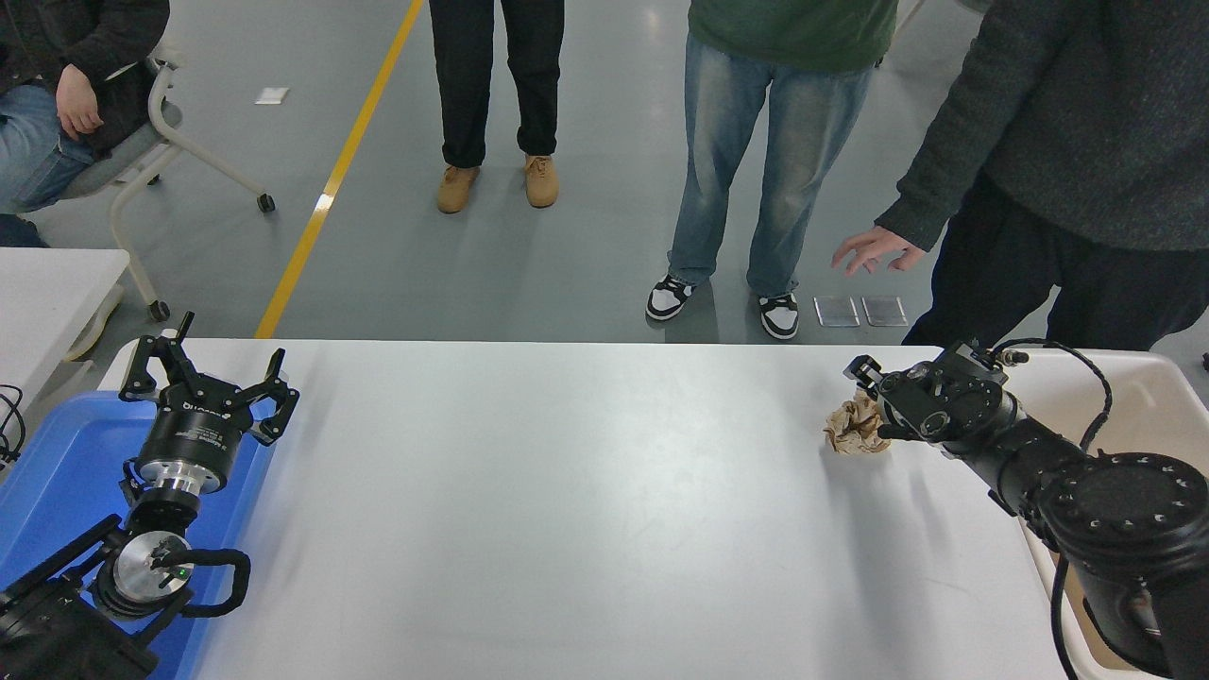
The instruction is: Clean the table surface
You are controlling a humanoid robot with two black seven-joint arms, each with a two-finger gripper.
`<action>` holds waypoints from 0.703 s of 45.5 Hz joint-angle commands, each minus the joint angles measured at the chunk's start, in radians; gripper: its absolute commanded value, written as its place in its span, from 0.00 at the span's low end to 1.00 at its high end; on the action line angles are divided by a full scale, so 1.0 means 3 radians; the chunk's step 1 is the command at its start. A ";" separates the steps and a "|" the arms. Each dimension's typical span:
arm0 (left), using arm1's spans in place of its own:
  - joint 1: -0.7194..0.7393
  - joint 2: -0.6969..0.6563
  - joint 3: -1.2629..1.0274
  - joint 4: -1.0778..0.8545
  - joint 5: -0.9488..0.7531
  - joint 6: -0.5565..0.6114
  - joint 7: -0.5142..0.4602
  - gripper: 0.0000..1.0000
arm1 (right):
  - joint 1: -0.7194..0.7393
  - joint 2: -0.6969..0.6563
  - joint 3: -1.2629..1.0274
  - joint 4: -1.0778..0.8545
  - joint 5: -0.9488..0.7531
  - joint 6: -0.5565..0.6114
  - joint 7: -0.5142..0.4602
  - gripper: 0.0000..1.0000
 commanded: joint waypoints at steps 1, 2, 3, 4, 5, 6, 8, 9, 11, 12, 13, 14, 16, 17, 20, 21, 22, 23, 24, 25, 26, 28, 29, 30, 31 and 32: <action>0.0000 0.0000 0.0000 0.0000 0.0000 0.0000 0.0000 0.99 | -0.0055 0.0000 -0.0001 -0.0016 -0.0095 0.0004 0.0221 0.98; 0.0000 0.0000 0.0000 0.0000 0.0000 0.0000 0.0000 0.99 | -0.0065 0.0000 -0.0001 -0.0016 -0.0131 0.0004 0.0226 0.98; 0.0000 0.0000 0.0000 0.0000 0.0000 0.0000 0.0000 0.99 | -0.0081 0.0000 -0.0001 -0.0016 -0.0167 0.0004 0.0236 0.98; 0.0000 0.0000 0.0000 0.0000 0.0000 0.0000 0.0000 0.99 | -0.0096 0.0000 -0.0001 -0.0016 -0.0193 0.0004 0.0251 0.98; 0.0000 0.0000 0.0000 0.0000 0.0000 0.0000 0.0000 0.99 | -0.0106 0.0000 -0.0001 -0.0011 -0.0208 0.0004 0.0267 0.98; 0.0000 0.0000 0.0000 0.0000 0.0000 0.0000 0.0000 0.99 | -0.0111 0.0000 -0.0001 -0.0011 -0.0213 -0.0001 0.0292 0.98; 0.0000 0.0000 0.0000 0.0000 0.0000 0.0000 0.0000 0.99 | -0.0122 0.0000 0.0004 -0.0006 -0.0218 0.0004 0.0343 0.98; 0.0000 0.0000 0.0000 0.0000 0.0000 0.0000 0.0000 0.99 | -0.0122 0.0000 -0.0001 -0.0001 -0.0218 0.0004 0.0369 0.98; 0.0000 0.0000 0.0000 0.0000 0.0000 0.0000 0.0000 0.99 | -0.0132 0.0000 -0.0001 -0.0001 -0.0223 0.0004 0.0400 0.98; 0.0000 0.0005 0.0000 0.0000 0.0000 0.0000 0.0000 0.99 | -0.0137 0.0000 -0.0006 0.0004 -0.0239 0.0009 0.0410 0.98; 0.0000 0.0000 0.0000 0.0000 0.0000 0.0000 0.0000 0.99 | -0.0142 0.0000 -0.0021 0.0004 -0.0254 0.0009 0.0420 0.98; 0.0000 0.0000 0.0000 0.0000 0.0000 0.0000 0.0000 0.99 | -0.0142 0.0000 -0.0047 0.0004 -0.0279 0.0009 0.0430 0.98; 0.0000 0.0000 0.0000 0.0000 0.0000 0.0000 0.0000 0.99 | -0.0147 0.0000 -0.0103 0.0004 -0.0320 0.0009 0.0446 0.98; 0.0000 0.0000 0.0000 0.0000 0.0000 0.0000 0.0000 0.99 | -0.0157 0.0000 -0.0123 0.0004 -0.0331 0.0009 0.0461 0.98; 0.0000 0.0000 0.0000 0.0000 0.0000 0.0000 0.0000 0.99 | -0.0219 0.0000 -0.0210 0.0004 -0.0331 0.0004 0.0492 0.98; 0.0000 0.0000 0.0000 0.0000 0.0000 0.0000 0.0000 0.99 | -0.0224 0.0000 -0.0216 0.0004 -0.0331 0.0004 0.0502 0.98; 0.0000 0.0000 0.0000 0.0000 0.0000 0.0000 0.0000 0.99 | -0.0229 0.0000 -0.0216 0.0004 -0.0331 0.0004 0.0502 0.98; 0.0000 0.0000 0.0000 0.0000 0.0000 0.0000 0.0000 0.99 | -0.0234 0.0000 -0.0216 0.0004 -0.0331 -0.0001 0.0507 0.98; 0.0000 0.0000 0.0000 0.0000 0.0000 0.0000 0.0000 0.99 | -0.0234 0.0000 -0.0216 0.0004 -0.0331 -0.0001 0.0507 0.98; 0.0000 0.0000 0.0000 0.0000 0.0000 0.0000 0.0000 0.99 | -0.0234 0.0000 -0.0216 0.0004 -0.0331 -0.0001 0.0507 0.98; 0.0000 0.0000 0.0000 0.0000 0.0000 0.0000 0.0000 0.99 | -0.0239 0.0000 -0.0216 0.0009 -0.0331 -0.0001 0.0507 0.98; 0.0000 0.0000 0.0000 0.0000 0.0000 0.0000 0.0000 0.99 | -0.0234 0.0000 -0.0216 0.0014 -0.0331 -0.0001 0.0512 0.98; 0.0000 0.0000 0.0000 0.0000 0.0000 0.0000 0.0000 0.99 | -0.0234 0.0000 -0.0216 0.0020 -0.0331 -0.0006 0.0512 0.98; 0.0000 0.0000 0.0000 0.0000 0.0000 0.0000 0.0000 0.99 | -0.0239 0.0000 -0.0216 0.0025 -0.0331 -0.0006 0.0512 0.98; 0.0000 0.0000 0.0000 0.0000 0.0000 0.0000 0.0000 0.99 | -0.0239 0.0000 -0.0216 0.0025 -0.0331 -0.0006 0.0512 0.98; 0.0000 0.0000 0.0000 0.0000 0.0000 0.0000 0.0000 0.99 | -0.0234 0.0000 -0.0216 0.0025 -0.0331 -0.0006 0.0512 0.98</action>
